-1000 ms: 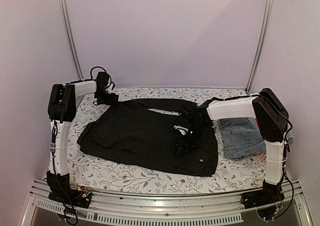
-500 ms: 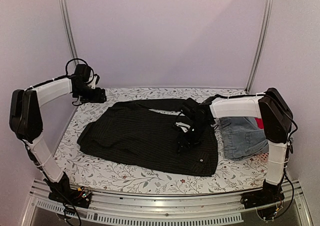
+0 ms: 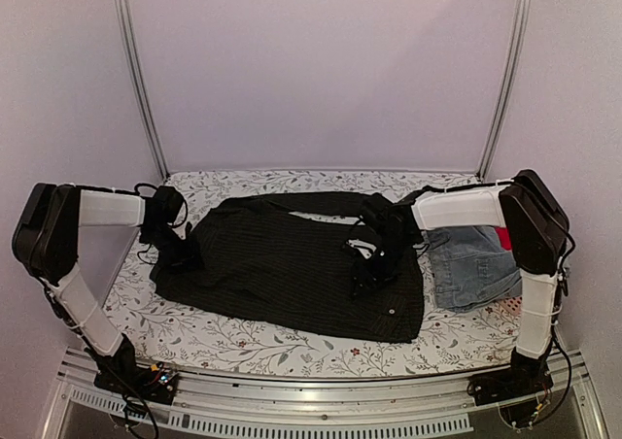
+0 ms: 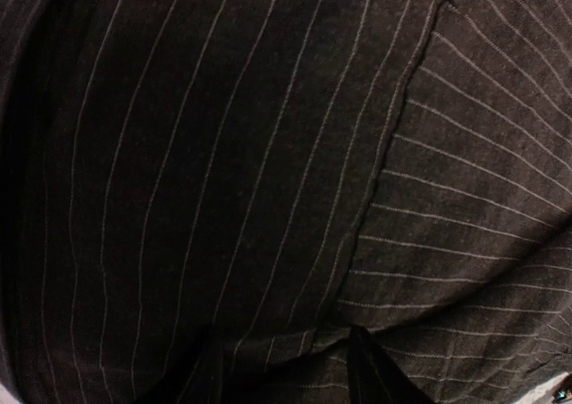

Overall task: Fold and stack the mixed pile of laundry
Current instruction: Move the 1/3-folded shirt to the center of the board, then pick up the 1/3-folded shirt from the center of the board.

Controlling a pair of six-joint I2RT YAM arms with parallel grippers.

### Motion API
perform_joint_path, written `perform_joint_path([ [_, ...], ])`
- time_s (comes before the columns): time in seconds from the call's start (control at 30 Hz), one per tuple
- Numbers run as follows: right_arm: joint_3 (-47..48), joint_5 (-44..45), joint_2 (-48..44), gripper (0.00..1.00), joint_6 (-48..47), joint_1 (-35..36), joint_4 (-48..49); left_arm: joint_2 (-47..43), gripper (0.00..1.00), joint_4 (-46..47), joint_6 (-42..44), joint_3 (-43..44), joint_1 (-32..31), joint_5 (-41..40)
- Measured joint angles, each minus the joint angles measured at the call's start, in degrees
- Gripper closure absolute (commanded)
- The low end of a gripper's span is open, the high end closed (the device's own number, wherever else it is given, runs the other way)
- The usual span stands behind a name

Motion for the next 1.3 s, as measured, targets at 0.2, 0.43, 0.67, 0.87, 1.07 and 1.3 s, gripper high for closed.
perform_joint_path([
  [0.2, -1.9, -3.1, -0.5, 0.48, -2.3, 0.4, 1.6, -4.5, 0.55, -4.5, -4.3, -4.8, -1.0, -0.5],
  [0.43, -3.7, -5.0, -1.5, 0.48, -4.4, 1.8, 1.6, -7.9, 0.56, -8.7, -7.3, -8.1, -1.8, 2.5],
  [0.67, -4.5, -4.9, -2.3, 0.48, -6.0, 0.3, -0.1, -13.4, 0.51, -13.6, -9.5, -12.7, -0.1, 5.8],
  [0.87, -4.2, -5.2, -3.3, 0.47, -8.0, -3.2, -1.6, -13.8, 0.05, -16.0, -6.1, -5.4, 1.4, 4.4],
  [1.07, 0.3, -6.8, -7.0, 0.47, -5.9, -14.1, 1.2, -7.8, 0.00, -11.8, 1.8, 15.0, 3.1, 4.0],
  [1.3, 8.4, -3.5, -4.9, 0.47, -1.8, -24.2, 3.8, 5.5, 0.01, -8.0, 7.2, 25.0, 6.4, 7.3],
])
